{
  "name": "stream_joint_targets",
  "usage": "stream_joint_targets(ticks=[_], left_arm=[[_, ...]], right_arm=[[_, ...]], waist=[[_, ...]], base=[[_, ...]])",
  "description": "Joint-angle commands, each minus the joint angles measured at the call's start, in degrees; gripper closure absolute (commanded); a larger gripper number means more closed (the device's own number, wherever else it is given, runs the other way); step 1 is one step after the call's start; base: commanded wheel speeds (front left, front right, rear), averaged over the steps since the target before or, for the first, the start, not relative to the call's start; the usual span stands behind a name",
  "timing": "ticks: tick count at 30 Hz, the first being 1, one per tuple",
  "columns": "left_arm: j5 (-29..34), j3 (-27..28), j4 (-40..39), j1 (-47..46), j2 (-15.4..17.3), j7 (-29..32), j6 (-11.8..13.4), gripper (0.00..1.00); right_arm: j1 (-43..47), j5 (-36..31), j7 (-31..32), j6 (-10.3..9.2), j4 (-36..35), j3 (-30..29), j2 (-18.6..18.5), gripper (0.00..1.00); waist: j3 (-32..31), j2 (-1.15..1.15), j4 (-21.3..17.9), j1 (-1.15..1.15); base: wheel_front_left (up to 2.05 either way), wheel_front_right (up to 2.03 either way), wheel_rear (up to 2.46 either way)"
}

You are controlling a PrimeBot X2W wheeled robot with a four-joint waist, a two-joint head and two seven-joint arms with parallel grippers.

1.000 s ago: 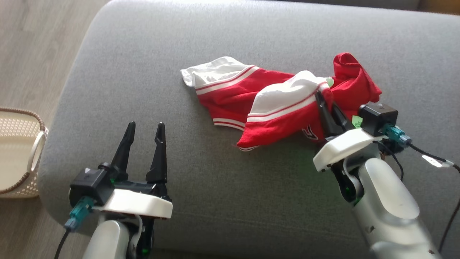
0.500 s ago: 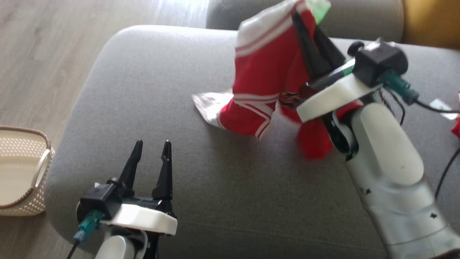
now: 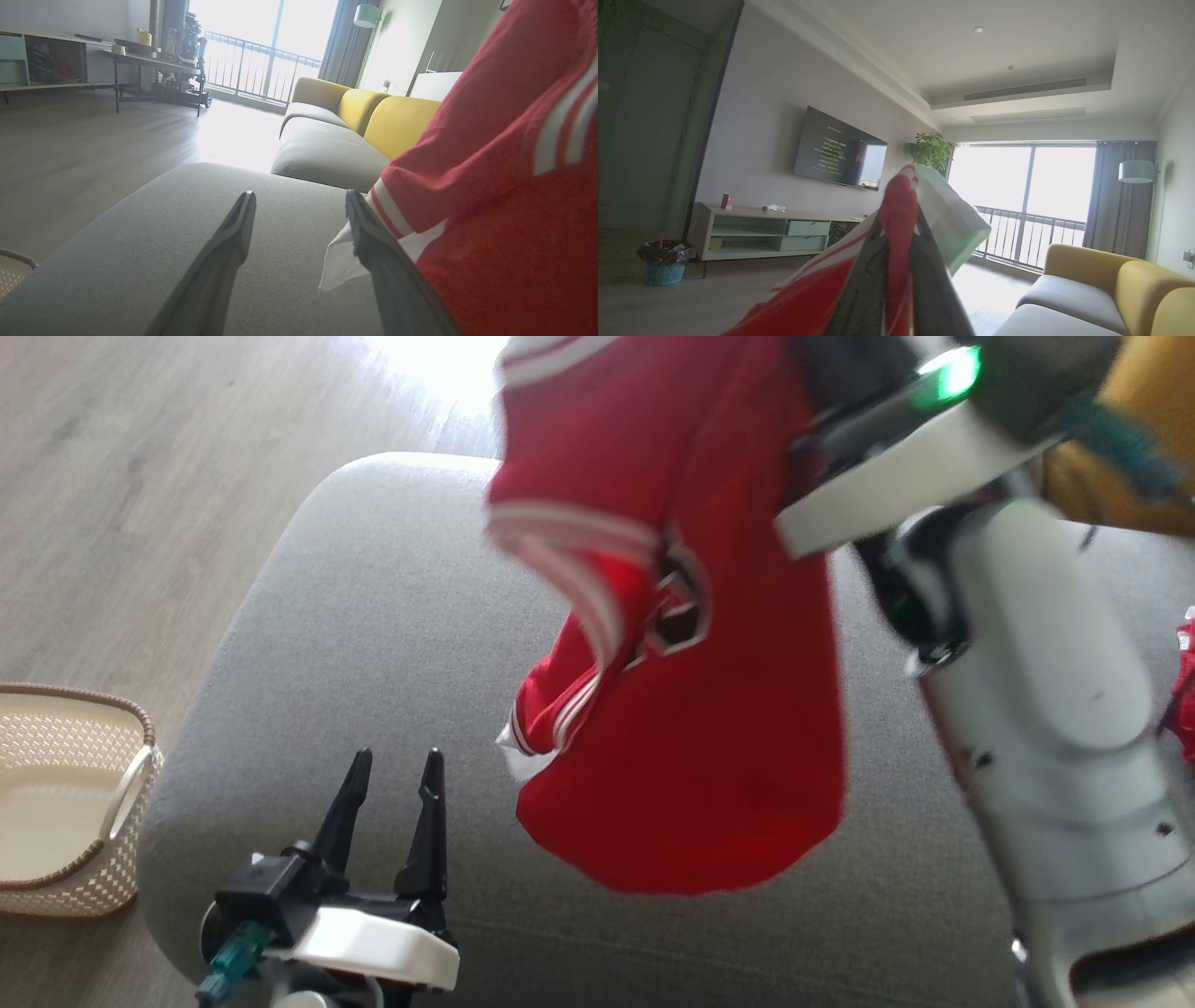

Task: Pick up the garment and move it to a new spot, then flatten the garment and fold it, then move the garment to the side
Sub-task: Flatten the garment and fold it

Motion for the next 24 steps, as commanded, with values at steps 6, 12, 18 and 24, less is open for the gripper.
stream_joint_targets(ticks=[6, 12, 18, 24], left_arm=[[0.2, 1.69, -2.51, -1.41, 0.02, -0.29, 0.33, 0.0], [0.3, 1.77, -2.59, -1.05, 0.02, -0.29, 0.29, 0.0], [0.47, 1.54, -2.27, -1.63, 0.02, -0.29, -0.08, 0.0], [-0.16, 0.84, -2.37, -2.84, 0.02, -0.29, -0.18, 0.0]], right_arm=[[-5.93, -5.18, 2.48, -0.02, 2.46, -9.94, -1.25, 1.0], [-9.74, -11.42, 2.83, -0.02, 5.31, -17.37, -2.47, 1.0], [-16.41, -15.8, 0.69, -0.02, 14.23, -16.91, -3.75, 1.0], [-21.3, -19.84, -6.06, -0.02, 25.83, -9.42, -5.53, 1.0]], waist=[[-0.35, 0.0, 0.39, 0.0], [-0.11, 0.0, 0.38, 0.0], [0.6, 0.0, 0.46, 0.0], [2.55, 0.0, 1.5, 0.0]], base=[[0.0, 0.0, 0.0], [0.0, 0.0, 0.0], [0.0, 0.0, 0.0], [0.0, 0.0, 0.0]])
